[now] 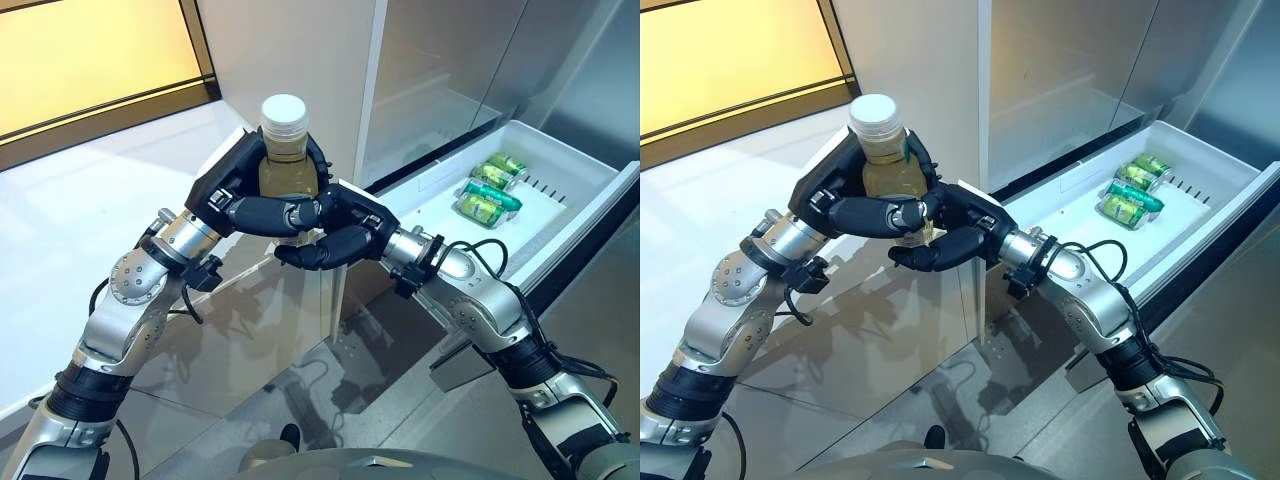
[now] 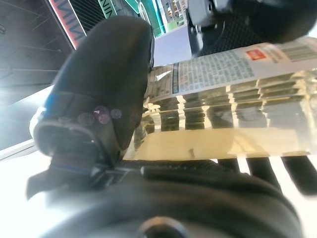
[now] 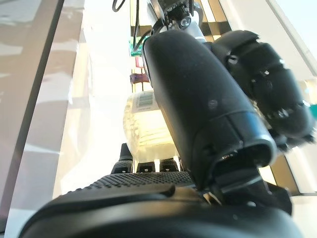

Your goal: Put drinks into fridge and close the fridge

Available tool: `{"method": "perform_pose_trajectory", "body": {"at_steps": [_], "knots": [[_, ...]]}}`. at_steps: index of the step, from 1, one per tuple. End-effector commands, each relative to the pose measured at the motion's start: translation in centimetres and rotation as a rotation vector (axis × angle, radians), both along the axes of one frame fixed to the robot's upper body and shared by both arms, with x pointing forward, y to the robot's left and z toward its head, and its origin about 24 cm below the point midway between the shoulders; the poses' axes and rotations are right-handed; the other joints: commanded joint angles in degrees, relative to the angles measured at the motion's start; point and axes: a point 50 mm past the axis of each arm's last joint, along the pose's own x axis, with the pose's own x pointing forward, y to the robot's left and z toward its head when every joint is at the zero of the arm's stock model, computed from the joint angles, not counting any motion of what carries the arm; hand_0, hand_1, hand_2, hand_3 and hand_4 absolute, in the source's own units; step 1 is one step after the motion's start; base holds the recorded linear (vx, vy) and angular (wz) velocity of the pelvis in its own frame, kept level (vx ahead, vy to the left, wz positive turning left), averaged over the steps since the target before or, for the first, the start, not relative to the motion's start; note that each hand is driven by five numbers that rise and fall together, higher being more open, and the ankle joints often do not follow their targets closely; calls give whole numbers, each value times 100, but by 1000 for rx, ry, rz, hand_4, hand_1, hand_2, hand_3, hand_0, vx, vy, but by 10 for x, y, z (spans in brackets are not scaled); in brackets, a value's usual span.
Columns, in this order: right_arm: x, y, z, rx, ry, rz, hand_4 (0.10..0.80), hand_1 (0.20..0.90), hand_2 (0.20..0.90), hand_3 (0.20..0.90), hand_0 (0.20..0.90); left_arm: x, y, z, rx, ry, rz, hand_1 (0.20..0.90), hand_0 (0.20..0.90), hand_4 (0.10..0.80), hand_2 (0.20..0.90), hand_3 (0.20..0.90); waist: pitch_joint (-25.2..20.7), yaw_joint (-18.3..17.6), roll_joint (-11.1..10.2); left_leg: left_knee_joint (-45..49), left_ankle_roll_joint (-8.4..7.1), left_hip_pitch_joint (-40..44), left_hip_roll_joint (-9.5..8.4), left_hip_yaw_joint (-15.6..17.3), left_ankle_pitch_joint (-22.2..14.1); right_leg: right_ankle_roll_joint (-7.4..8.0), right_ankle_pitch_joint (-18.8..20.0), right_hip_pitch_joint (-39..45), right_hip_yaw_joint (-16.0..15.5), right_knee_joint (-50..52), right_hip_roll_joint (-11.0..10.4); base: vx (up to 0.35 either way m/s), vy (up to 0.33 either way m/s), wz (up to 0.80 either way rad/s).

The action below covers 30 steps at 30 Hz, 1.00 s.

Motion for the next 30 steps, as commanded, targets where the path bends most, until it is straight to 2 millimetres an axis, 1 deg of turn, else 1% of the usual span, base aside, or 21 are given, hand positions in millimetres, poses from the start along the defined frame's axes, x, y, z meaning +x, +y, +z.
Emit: {"method": "perform_pose_trajectory", "body": {"at_steps": [1, 2, 3, 4, 5, 6, 10, 23, 24, 25, 30], "knots": [[-2, 28, 55, 171, -172, 120, 800, 900, 900, 900, 900, -8, -14, 70, -141, -325, -117, 300, 300, 100, 300, 200, -547, -30, -107, 6, 310, 168, -370, 144, -439, 188, 296, -211, 111, 93, -76, 0, 0, 0], [-2, 30, 54, 169, -173, 124, 800, 900, 900, 900, 900, -8, -16, 69, -142, -323, -121, 300, 300, 100, 300, 200, -551, -25, -107, 6, 312, 167, -370, 146, -439, 186, 292, -209, 106, 93, -76, 0, 0, 0], [-1, 31, 54, 171, -168, 129, 682, 799, 799, 782, 799, -8, -16, 69, -143, -321, -124, 300, 300, 100, 300, 200, -549, -18, -107, 6, 310, 166, -367, 150, -438, 184, 289, -209, 100, 94, -78, 0, 0, 0], [-1, 33, 54, 170, -166, 130, 396, 554, 554, 496, 554, -8, -17, 69, -143, -318, -128, 300, 300, 100, 300, 200, -550, -13, -107, 6, 310, 169, -368, 144, -438, 184, 290, -209, 95, 97, -79, 0, 0, 0], [-1, 33, 54, 166, -170, 132, 339, 505, 505, 439, 505, -8, -17, 69, -144, -315, -132, 300, 300, 100, 300, 200, -547, -10, -109, 6, 312, 168, -372, 138, -436, 182, 287, -207, 93, 98, -78, 0, 0, 0], [-1, 34, 54, 167, -167, 137, 100, 300, 300, 200, 300, -8, -18, 70, -145, -310, -136, 300, 300, 100, 300, 200, -546, -8, -109, 6, 311, 168, -371, 139, -434, 181, 288, -207, 91, 98, -79, 0, 0, 0], [-2, 38, 56, 168, -167, 142, 100, 300, 300, 200, 300, -8, -21, 69, -142, -302, -147, 300, 300, 100, 300, 200, -541, 5, -105, 6, 316, 170, -376, 131, -432, 179, 287, -200, 88, 97, -78, 0, 0, 0], [-1, 39, 64, 179, -197, 134, 100, 300, 300, 200, 300, -6, -19, 69, -134, -285, -145, 300, 300, 100, 300, 200, -559, 21, -111, 6, 318, 158, -371, 135, -425, 169, 290, -204, 88, 89, -77, 0, 0, 0], [-1, 39, 64, 178, -199, 133, 100, 300, 300, 200, 300, -6, -19, 69, -131, -285, -144, 531, 531, 369, 531, 469, -560, 22, -111, 6, 318, 157, -372, 132, -426, 168, 291, -204, 88, 87, -75, 0, 0, 0], [-1, 38, 65, 180, -200, 132, 100, 300, 300, 200, 300, -6, -19, 69, -127, -287, -143, 900, 900, 800, 900, 900, -563, 21, -109, 6, 317, 156, -371, 131, -427, 169, 291, -205, 91, 86, -75, 0, 0, 0], [0, 35, 68, 193, -218, 119, 100, 300, 300, 200, 300, -6, -17, 70, -118, -293, -137, 900, 900, 800, 900, 900, -562, 16, -104, 6, 319, 158, -372, 130, -426, 169, 298, -203, 95, 84, -71, 0, 0, 0]]}}
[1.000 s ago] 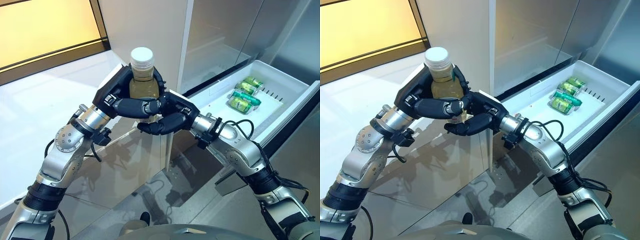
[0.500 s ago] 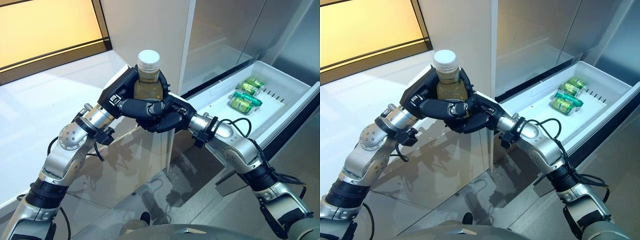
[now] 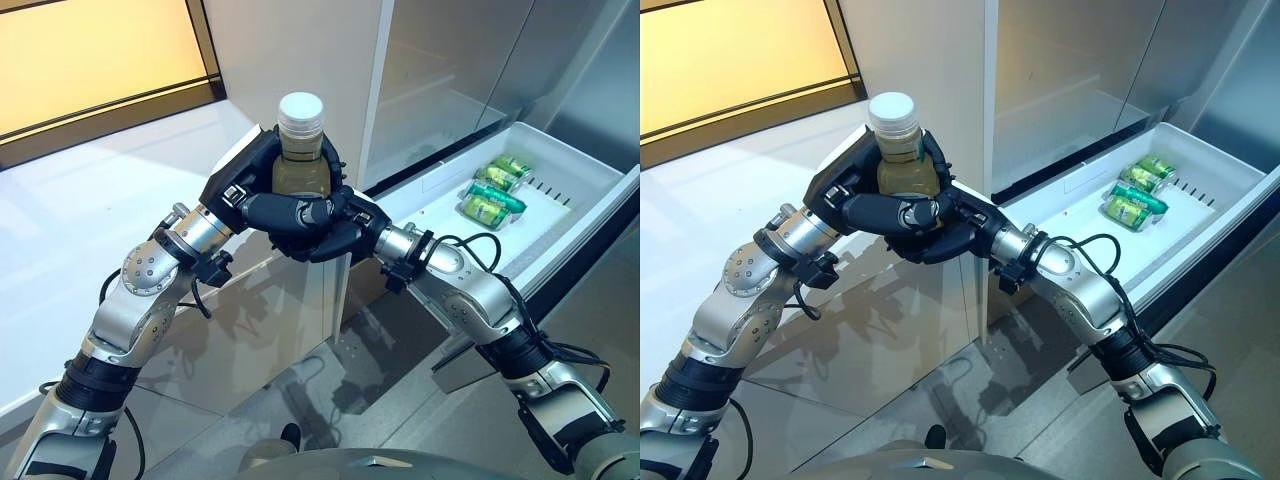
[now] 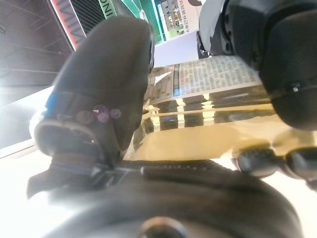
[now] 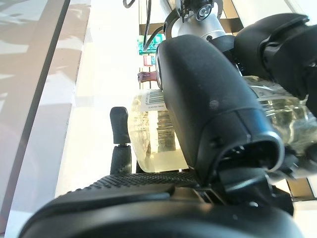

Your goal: Put drinks into fridge and close the fridge

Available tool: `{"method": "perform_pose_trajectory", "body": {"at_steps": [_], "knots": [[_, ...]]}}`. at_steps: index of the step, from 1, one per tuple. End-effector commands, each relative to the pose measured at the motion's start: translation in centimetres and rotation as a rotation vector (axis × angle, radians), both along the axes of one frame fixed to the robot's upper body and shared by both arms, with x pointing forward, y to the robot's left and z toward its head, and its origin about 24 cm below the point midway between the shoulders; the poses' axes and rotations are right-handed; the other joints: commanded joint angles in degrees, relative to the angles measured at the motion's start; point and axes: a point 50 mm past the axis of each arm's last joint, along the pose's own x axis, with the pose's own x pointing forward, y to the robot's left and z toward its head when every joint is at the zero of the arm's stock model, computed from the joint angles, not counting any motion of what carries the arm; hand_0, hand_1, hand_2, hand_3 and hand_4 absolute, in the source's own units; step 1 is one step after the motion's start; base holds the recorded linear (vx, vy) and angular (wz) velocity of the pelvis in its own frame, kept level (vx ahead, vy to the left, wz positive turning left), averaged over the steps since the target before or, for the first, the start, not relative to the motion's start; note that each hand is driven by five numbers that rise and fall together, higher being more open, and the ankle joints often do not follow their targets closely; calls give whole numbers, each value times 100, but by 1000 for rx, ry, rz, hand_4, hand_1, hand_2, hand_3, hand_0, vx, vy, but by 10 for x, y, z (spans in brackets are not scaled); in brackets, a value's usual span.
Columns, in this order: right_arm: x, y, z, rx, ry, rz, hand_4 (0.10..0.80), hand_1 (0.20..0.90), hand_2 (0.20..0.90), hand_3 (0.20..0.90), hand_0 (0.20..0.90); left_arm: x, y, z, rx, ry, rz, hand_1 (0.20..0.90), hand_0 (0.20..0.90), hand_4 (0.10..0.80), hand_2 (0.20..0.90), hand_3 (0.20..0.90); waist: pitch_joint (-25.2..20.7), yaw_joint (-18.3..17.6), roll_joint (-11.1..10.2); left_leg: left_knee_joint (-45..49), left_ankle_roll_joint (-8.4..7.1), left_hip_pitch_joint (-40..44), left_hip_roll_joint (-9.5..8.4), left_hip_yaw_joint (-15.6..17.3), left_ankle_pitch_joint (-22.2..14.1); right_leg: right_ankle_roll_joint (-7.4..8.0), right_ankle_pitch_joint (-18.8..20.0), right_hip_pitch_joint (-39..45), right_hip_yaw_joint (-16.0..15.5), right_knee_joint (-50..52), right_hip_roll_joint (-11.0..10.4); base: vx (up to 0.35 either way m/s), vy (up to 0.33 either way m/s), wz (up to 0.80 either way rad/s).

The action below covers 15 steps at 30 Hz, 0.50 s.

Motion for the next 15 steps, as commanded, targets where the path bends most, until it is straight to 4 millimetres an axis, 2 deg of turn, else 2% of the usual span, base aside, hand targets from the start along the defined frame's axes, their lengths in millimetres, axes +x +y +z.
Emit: {"method": "perform_pose_trajectory", "body": {"at_steps": [1, 15], "knots": [[-6, 27, 69, 234, -228, 127, 100, 300, 300, 200, 300, -11, -8, 65, -103, -322, -89, 900, 900, 800, 900, 900, -565, -30, -106, 6, 314, 165, -364, 141, -434, 171, 298, -205, 104, 85, -70, 0, 0, 0], [-12, -2, 92, 267, -364, 83, 100, 300, 300, 200, 300, -15, 22, 62, -63, -318, -9, 900, 900, 800, 900, 900, -584, -32, -90, 6, 309, 141, -350, 150, -435, 178, 301, -227, 131, 80, -64, 0, 0, 0]]}}
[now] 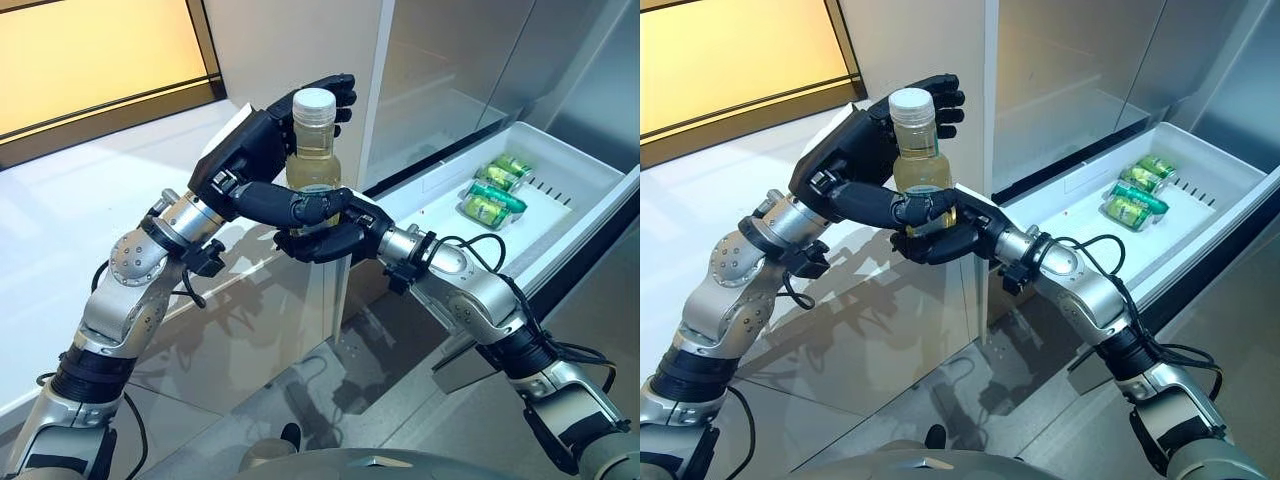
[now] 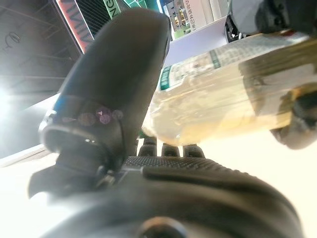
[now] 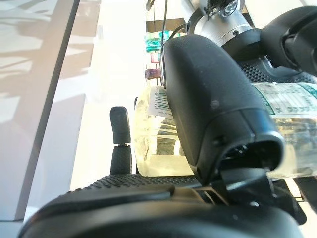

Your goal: Put drinks into fridge and close the fridge

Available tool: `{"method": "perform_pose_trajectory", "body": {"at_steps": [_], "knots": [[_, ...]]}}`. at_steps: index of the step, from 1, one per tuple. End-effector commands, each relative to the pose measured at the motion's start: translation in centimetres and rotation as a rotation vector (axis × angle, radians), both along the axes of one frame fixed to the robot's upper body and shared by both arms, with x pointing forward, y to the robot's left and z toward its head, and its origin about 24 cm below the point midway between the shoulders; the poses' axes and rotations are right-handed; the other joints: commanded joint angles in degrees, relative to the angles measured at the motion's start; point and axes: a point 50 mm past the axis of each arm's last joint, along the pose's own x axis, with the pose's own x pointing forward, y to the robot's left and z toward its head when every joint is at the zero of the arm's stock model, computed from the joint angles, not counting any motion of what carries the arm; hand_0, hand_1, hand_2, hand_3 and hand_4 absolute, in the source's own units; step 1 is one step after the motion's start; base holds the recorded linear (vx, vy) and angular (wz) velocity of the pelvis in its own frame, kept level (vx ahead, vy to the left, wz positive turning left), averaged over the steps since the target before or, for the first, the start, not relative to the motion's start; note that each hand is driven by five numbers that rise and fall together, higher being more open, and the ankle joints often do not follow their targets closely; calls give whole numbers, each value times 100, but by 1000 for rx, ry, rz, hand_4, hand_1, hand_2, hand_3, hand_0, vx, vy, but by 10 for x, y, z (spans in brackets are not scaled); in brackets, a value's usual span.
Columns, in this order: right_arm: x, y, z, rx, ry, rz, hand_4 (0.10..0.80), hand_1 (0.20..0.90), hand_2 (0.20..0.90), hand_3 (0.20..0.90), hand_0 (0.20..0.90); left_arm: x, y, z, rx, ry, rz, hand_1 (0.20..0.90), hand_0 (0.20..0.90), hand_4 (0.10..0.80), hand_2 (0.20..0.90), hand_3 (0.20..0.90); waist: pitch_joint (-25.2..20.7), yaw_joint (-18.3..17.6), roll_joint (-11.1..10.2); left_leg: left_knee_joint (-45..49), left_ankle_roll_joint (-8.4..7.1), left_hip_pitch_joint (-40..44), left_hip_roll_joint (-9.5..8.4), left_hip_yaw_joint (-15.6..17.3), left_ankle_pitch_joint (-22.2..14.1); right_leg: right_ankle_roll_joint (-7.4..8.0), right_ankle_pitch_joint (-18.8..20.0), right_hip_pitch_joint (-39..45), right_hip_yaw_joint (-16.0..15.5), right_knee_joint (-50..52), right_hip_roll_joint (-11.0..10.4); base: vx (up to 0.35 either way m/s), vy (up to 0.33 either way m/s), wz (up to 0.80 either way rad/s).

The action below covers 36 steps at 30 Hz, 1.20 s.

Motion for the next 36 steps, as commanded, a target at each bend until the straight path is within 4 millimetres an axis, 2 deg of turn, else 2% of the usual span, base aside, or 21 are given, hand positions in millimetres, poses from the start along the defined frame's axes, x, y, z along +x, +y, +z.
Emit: {"method": "perform_pose_trajectory", "body": {"at_steps": [1, 10, 15, 17, 20, 24, 27, 29, 31, 34, 36], "knots": [[-15, 6, 97, 315, -389, 115, 100, 300, 300, 200, 300, -14, 17, 42, -88, -219, 15, 900, 900, 800, 900, 900, -585, -51, -91, 6, 306, 144, -347, 151, -436, 175, 299, -226, 136, 81, -62, 0, 0, 0], [-24, -16, 115, 320, -513, 77, 100, 300, 300, 200, 300, -16, 41, 25, -134, -144, 115, 900, 900, 800, 900, 900, -578, -38, -106, 6, 315, 130, -356, 121, -439, 177, 296, -237, 123, 86, -59, 0, 0, 0], [-31, -28, 123, 340, -582, 35, 100, 300, 300, 200, 300, -20, 41, 11, -220, -52, 3, 900, 900, 800, 900, 900, -576, -56, -119, 6, 326, 130, -363, 102, -445, 174, 300, -247, 139, 90, -52, 0, 0, 0], [-35, -33, 125, 357, -610, 19, 100, 300, 300, 200, 300, -23, 36, 4, -311, 1, -79, 900, 900, 800, 900, 900, -565, -86, -130, 6, 334, 134, -359, 110, -455, 172, 304, -256, 162, 91, -48, 0, 0, 0], [-37, -36, 127, 371, -616, -1, 100, 300, 300, 200, 300, -24, 35, -3, -415, 41, -112, 900, 900, 800, 900, 900, -568, -105, -138, 6, 340, 141, -362, 118, -464, 171, 306, -259, 186, 92, -42, 0, 0, 0], [-39, -44, 132, 390, -656, -64, 100, 300, 300, 200, 300, -27, 26, -18, -655, 133, -297, 900, 900, 800, 900, 900, -569, -143, -188, 6, 344, 153, -359, 128, -480, 154, 306, -262, 212, 98, -35, 0, 0, 0], [-39, -50, 136, 392, -675, -119, 100, 300, 300, 200, 300, -30, 10, -32, -753, 211, -447, 900, 900, 800, 900, 900, -544, -173, -219, 6, 346, 136, -359, 130, -470, 136, 329, -302, 240, 121, -35, -50, -7, -1], [-38, -52, 138, 388, -676, -144, 100, 300, 300, 200, 300, -30, 5, -39, -815, 260, -487, 900, 900, 800, 900, 900, -540, -190, -228, 6, 345, 158, -352, 140, -505, 136, 318, -287, 252, 115, -28, -18, -4, -1], [-36, -56, 139, 373, -678, -181, 100, 300, 300, 200, 300, -31, -7, -54, -1038, 392, -646, 900, 900, 800, 900, 900, -528, -223, -253, 6, 347, 156, -346, 176, -499, 125, 339, -303, 268, 120, -32, -42, -5, -2], [-33, -60, 143, 357, -681, -213, 100, 300, 300, 200, 300, -38, -25, -69, -1202, 534, -892, 900, 900, 800, 900, 900, -498, -241, -286, 6, 347, 194, -345, 193, -548, 110, 331, -275, 271, 111, -22, 0, 0, 0], [-31, -60, 146, 354, -681, -223, 100, 300, 300, 200, 300, -43, -34, -74, -1248, 594, -999, 900, 900, 800, 900, 900, -484, -242, -296, 6, 345, 184, -346, 197, -549, 105, 344, -285, 274, 111, -20, -39, -16, 0]]}}
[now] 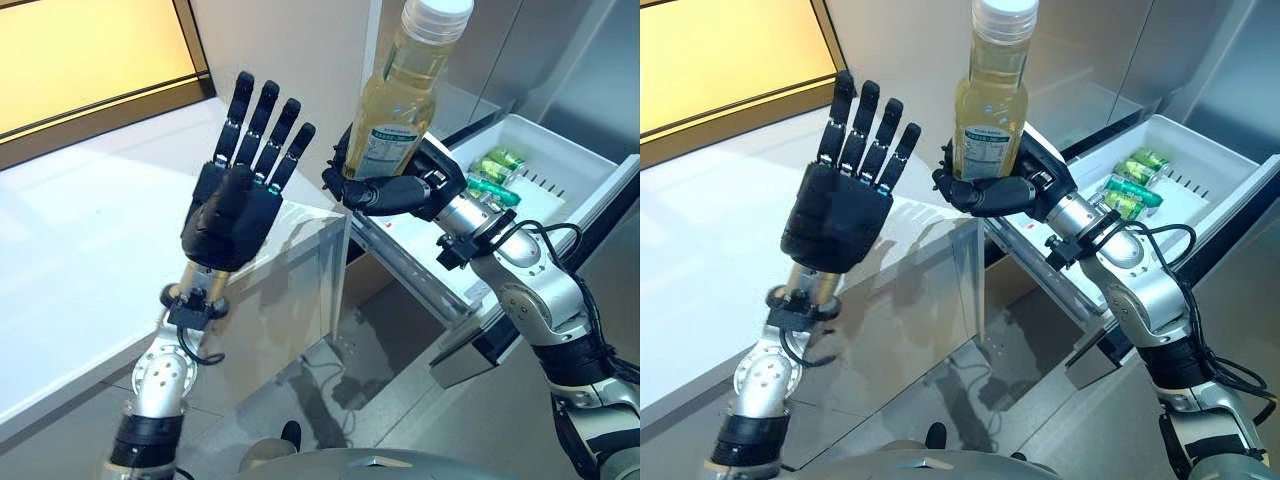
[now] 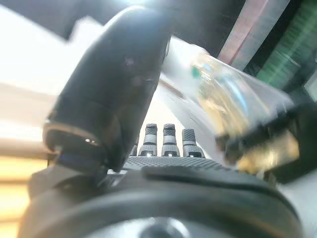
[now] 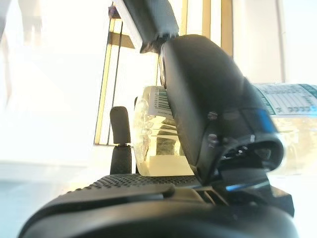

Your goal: Put drinks into fridge and close the fridge

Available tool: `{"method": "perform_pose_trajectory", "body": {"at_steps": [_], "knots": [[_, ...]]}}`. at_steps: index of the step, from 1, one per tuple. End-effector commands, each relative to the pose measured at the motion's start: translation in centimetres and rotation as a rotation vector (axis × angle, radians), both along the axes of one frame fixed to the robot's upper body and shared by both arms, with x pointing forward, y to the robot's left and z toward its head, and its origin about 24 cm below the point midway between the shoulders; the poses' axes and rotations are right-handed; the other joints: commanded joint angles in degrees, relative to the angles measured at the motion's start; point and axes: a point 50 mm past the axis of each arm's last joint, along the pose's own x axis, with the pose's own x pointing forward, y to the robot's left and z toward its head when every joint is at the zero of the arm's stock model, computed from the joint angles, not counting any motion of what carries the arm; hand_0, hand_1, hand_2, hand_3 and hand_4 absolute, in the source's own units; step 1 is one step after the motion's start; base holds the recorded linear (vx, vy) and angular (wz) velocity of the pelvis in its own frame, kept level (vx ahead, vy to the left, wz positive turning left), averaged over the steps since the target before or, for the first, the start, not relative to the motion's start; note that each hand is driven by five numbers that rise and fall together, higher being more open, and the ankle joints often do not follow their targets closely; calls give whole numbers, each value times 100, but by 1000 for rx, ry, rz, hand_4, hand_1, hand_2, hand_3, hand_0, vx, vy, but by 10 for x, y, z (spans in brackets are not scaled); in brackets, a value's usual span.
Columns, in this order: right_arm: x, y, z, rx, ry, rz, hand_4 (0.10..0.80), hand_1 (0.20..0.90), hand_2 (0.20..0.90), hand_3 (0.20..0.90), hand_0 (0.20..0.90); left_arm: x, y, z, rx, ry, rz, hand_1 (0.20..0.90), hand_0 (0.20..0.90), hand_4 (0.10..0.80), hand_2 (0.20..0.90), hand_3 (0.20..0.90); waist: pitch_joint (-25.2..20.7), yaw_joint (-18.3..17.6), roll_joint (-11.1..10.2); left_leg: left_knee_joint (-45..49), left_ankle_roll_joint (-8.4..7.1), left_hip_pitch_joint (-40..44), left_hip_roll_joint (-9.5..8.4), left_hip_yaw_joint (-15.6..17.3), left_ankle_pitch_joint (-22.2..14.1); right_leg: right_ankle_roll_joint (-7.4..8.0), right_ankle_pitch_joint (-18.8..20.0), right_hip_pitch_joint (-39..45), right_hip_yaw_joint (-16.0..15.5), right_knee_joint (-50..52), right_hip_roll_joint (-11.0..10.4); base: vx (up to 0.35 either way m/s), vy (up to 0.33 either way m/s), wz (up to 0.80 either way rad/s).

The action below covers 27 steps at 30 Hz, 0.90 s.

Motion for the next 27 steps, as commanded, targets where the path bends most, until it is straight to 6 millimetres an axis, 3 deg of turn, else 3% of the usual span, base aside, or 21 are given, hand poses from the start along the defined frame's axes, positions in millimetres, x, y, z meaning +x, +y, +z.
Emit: {"method": "perform_pose_trajectory", "body": {"at_steps": [1, 6, 14, 15, 21, 27], "knots": [[-20, -7, 86, 194, -403, 11, 100, 300, 300, 200, 300, -14, -20, 5, -214, -70, -323, 900, 900, 800, 900, 900, -544, -35, -239, 7, 338, 223, -341, 187, -551, 96, 365, -222, 223, 100, -23, -44, -19, 0], [-17, -13, 87, 190, -403, -5, 100, 300, 300, 200, 300, -26, -37, -18, -290, 60, -506, 900, 900, 800, 900, 900, -497, -50, -239, 7, 325, 198, -338, 224, -558, 104, 400, -252, 234, 77, -16, -43, -8, 0], [-15, -24, 86, 169, -398, -38, 100, 300, 300, 200, 300, -46, -35, -63, -276, 230, -602, 900, 900, 800, 900, 900, -498, -51, -245, 7, 294, 117, -300, 320, -527, 119, 429, -328, 246, 61, -8, 0, 0, 0], [-16, -27, 85, 166, -394, -41, 100, 300, 300, 200, 300, -53, -35, -85, -214, 319, -593, 900, 900, 800, 900, 900, -490, -57, -251, 7, 291, 102, -290, 350, -517, 122, 439, -348, 256, 57, -2, 0, 0, 0], [-13, -40, 83, 160, -375, -61, 100, 300, 300, 200, 300, -93, -28, -163, -10, 564, -607, 900, 900, 800, 900, 900, -487, -77, -243, 7, 290, 123, -269, 420, -566, 145, 405, -341, 299, 48, 8, 7, 7, -2], [-12, -48, 78, 156, -331, -54, 100, 300, 300, 200, 300, -127, -8, -211, 128, 828, -552, 900, 900, 800, 900, 900, -510, -141, -229, 7, 287, 80, -258, 466, -547, 162, 398, -395, 368, 56, 17, 12, 33, -5]]}}
